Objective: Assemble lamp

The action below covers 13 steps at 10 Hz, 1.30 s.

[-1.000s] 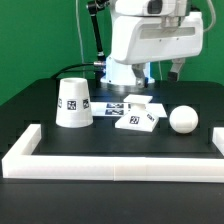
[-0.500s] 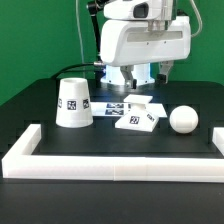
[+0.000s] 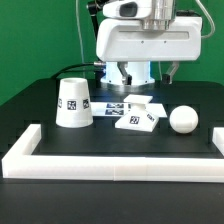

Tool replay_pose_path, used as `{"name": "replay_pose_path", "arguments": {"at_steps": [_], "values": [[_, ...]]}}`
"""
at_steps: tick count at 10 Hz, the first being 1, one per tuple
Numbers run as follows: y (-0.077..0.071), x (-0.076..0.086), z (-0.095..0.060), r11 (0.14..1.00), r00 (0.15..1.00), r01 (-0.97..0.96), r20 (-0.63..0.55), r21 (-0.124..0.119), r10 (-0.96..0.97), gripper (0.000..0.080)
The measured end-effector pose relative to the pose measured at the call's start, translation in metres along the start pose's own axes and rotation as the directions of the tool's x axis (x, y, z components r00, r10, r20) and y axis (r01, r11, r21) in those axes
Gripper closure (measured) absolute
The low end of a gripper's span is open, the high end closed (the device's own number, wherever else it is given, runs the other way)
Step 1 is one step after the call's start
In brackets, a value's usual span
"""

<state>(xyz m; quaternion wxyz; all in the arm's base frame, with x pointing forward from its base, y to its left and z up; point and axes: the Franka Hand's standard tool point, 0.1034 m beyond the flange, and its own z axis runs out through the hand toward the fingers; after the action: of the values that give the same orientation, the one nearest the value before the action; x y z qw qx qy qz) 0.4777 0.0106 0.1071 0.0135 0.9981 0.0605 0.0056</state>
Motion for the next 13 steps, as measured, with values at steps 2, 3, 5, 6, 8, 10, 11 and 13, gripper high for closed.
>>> {"name": "replay_pose_path", "arguments": {"at_steps": [2, 3, 5, 6, 8, 10, 11, 13], "values": [[0.008, -0.012, 0.01, 0.987, 0.987, -0.158, 0.021, 0.021, 0.157, 0.01], [0.004, -0.01, 0.009, 0.977, 0.977, -0.211, 0.019, 0.023, 0.21, 0.01], [0.0, -0.01, 0.009, 0.94, 0.941, -0.339, 0.026, 0.036, 0.338, 0.01], [0.0, -0.009, 0.009, 0.915, 0.916, -0.401, 0.031, 0.045, 0.4, 0.01], [0.009, -0.015, 0.01, 0.873, 0.877, -0.48, 0.036, 0.082, 0.479, 0.01], [0.01, -0.037, 0.019, 0.899, 0.902, -0.431, 0.009, 0.08, 0.432, 0.01], [0.009, -0.048, 0.024, 0.906, 0.909, -0.415, -0.006, 0.077, 0.417, 0.01], [0.006, -0.057, 0.029, 0.917, 0.919, -0.391, -0.027, 0.075, 0.394, 0.01]]}}
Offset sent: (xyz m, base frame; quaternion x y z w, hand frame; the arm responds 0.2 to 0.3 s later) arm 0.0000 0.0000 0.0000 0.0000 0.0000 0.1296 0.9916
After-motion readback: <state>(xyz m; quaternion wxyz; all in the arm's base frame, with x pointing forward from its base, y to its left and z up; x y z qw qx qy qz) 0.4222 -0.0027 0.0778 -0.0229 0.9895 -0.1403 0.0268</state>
